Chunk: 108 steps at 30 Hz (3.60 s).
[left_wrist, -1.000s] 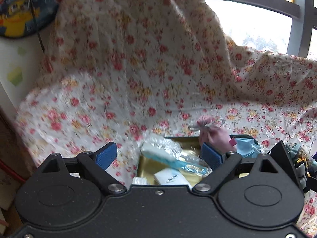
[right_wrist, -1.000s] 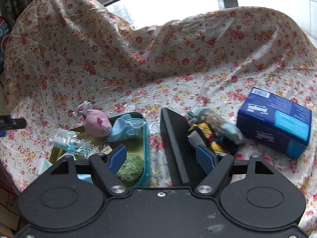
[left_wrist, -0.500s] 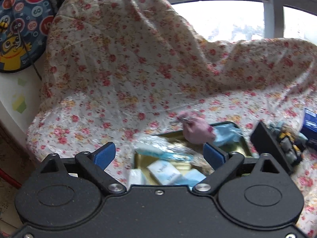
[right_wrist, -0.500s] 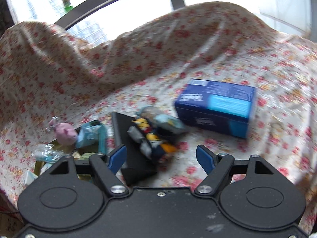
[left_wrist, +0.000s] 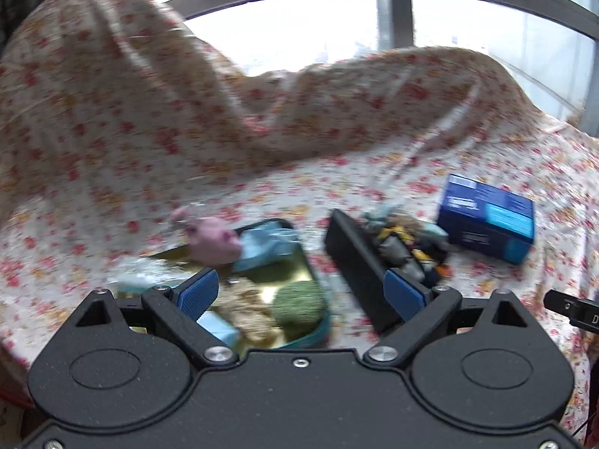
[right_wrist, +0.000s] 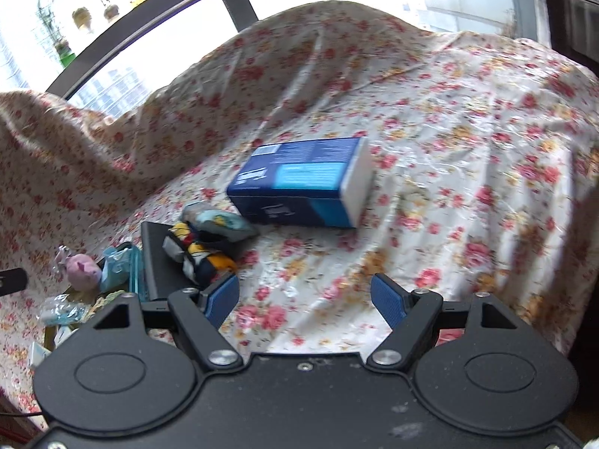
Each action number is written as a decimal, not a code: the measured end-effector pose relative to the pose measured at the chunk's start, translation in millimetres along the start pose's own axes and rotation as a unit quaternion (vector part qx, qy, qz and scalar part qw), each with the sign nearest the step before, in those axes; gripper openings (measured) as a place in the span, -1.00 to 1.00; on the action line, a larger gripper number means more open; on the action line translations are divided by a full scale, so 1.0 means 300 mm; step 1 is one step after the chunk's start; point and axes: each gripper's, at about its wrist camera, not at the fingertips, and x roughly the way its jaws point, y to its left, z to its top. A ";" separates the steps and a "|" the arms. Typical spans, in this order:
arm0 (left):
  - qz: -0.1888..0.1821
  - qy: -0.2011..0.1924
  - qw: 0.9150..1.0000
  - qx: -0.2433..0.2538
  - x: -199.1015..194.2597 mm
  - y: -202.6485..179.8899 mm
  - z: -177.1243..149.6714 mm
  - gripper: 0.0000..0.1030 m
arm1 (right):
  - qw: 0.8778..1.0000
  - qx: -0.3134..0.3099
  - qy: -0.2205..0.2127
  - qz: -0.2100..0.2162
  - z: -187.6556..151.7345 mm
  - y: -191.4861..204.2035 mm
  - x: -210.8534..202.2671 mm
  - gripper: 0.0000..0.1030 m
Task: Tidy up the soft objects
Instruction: 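Reach the right tool to the black-yellow cloth toy by the black block, then grasp the black-yellow cloth toy with the right tool and lift it, then grasp the clear seed bag with the left tool while the right tool holds the toy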
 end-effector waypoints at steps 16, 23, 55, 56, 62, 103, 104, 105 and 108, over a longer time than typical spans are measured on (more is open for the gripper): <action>-0.037 0.024 0.999 0.011 0.220 -0.166 0.069 0.80 | 0.999 -0.023 0.027 -0.024 0.013 0.052 0.115 0.49; -0.046 0.019 0.999 -0.001 0.308 -0.156 0.137 0.80 | 0.998 -0.043 0.045 -0.018 0.019 0.152 0.226 0.49; -0.018 0.015 0.999 -0.047 0.441 0.017 0.216 0.80 | 0.992 -0.033 0.079 -0.095 0.100 0.381 0.598 0.73; -0.018 0.016 0.999 -0.045 0.444 0.012 0.215 0.80 | 0.991 -0.035 0.078 -0.101 0.093 0.366 0.588 0.73; -0.029 0.018 0.999 -0.029 0.445 -0.035 0.208 0.80 | 0.988 -0.065 0.053 -0.129 0.061 0.266 0.511 0.73; -0.070 0.155 0.985 0.018 0.765 -0.393 0.156 0.62 | 0.994 -0.052 0.009 -0.099 0.026 0.041 0.411 0.74; -0.070 0.153 0.986 0.019 0.761 -0.395 0.155 0.55 | 0.994 -0.055 0.010 -0.098 0.026 0.041 0.411 0.74; -0.067 0.148 0.986 0.022 0.757 -0.398 0.155 0.37 | 0.994 -0.057 0.011 -0.098 0.024 0.043 0.411 0.75; -0.071 0.140 0.987 0.026 0.743 -0.398 0.157 0.20 | 0.993 -0.062 0.017 -0.097 0.024 0.043 0.414 0.78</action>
